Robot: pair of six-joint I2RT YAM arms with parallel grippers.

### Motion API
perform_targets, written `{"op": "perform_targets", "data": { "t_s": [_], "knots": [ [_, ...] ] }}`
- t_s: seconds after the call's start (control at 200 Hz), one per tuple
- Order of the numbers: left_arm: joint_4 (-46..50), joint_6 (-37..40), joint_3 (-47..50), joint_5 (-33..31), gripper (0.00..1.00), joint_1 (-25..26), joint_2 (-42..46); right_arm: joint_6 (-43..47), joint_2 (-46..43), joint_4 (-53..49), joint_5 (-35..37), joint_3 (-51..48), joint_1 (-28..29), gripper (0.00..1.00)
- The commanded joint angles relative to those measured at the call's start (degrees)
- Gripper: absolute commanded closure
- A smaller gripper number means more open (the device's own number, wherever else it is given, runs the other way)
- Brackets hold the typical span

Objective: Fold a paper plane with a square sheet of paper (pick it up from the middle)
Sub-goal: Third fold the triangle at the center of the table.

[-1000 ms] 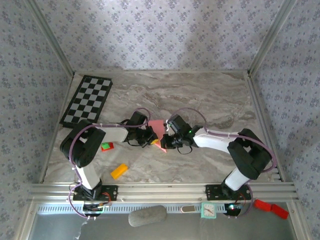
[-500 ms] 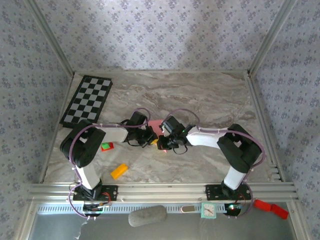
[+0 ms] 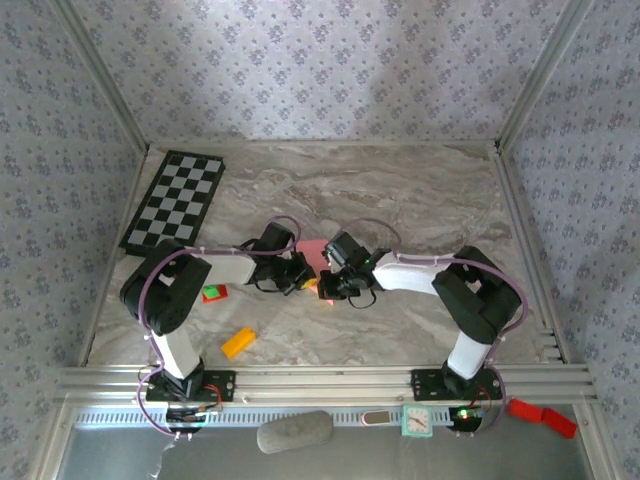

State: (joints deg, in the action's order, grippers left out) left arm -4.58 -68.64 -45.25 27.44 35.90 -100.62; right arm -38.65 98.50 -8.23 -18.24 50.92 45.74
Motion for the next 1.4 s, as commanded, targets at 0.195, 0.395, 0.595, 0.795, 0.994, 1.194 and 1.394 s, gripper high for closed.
{"op": "perform_targets", "data": {
  "t_s": [0.195, 0.395, 0.595, 0.795, 0.994, 1.194, 1.394],
  "knots": [
    [5.4, 0.3, 1.7, -4.5, 0.93, -0.9, -1.9, -1.4, 1.4, -2.3, 1.2, 0.6, -0.7, 1.00],
    [5.5, 0.7, 1.4, -4.2, 0.93, -0.9, -1.6, -1.4, 1.5, -2.4, 0.6, 0.4, -0.8, 1.00],
    [5.9, 1.9, 0.2, -3.5, 0.93, -0.9, -0.8, -1.2, 2.0, -2.8, -0.3, 0.4, -1.0, 1.00],
    [6.7, 3.8, -1.5, -3.0, 0.91, -0.9, 0.5, -1.1, 2.7, -3.0, -1.5, 0.5, -1.1, 1.00],
    [6.1, 5.3, -2.4, -1.6, 0.88, -0.8, 3.2, -0.9, 2.7, -3.4, -1.6, 0.3, -1.4, 1.00],
    [7.1, 7.4, -2.1, -1.3, 0.87, 0.3, 5.3, -0.9, 3.0, -3.5, -1.6, 0.5, -1.4, 1.00],
    [7.0, 8.3, -1.7, -0.9, 0.91, 1.4, 3.8, -0.9, 3.1, -3.9, -1.6, 0.7, -1.5, 1.00]
  ]
}}
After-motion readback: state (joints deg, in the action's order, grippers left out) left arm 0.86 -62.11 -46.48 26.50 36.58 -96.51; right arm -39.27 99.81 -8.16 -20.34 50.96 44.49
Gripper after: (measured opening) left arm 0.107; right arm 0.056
